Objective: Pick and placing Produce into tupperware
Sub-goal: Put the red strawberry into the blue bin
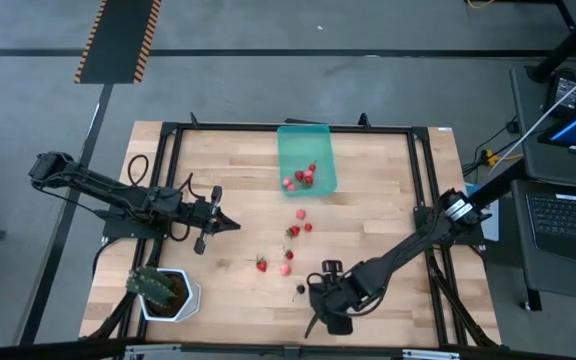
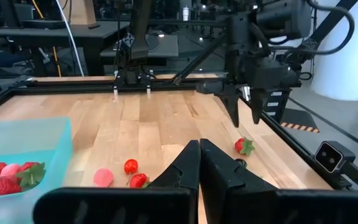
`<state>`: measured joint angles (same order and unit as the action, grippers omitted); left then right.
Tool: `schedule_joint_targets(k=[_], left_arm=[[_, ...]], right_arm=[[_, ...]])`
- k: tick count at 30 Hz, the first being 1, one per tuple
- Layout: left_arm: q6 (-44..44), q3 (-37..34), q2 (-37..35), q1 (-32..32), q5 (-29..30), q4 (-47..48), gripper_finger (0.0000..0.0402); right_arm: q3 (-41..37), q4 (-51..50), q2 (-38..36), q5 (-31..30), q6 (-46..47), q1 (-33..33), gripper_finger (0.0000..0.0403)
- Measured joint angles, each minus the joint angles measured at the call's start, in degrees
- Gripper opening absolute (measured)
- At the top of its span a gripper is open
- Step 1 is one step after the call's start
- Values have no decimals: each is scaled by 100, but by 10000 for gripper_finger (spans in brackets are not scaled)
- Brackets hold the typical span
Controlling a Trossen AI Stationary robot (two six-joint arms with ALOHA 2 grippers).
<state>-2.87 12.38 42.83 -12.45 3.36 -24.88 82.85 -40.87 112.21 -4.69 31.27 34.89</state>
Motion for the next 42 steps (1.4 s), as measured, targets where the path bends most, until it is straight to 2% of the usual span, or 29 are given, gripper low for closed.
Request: schedule_joint_targets(k=[13,31,42], left_arm=[[-102,0,0,-1,-1,-2,29],[-161,0,0,-1,-2,0,60],[-168,0,0,0,-2,52,72]], right_arm=[[-2,231,374,-127,-2,-2,204],[-79,436,408,-132,-7,-6,204],[-82,648,802,-133,-7,-9,204]])
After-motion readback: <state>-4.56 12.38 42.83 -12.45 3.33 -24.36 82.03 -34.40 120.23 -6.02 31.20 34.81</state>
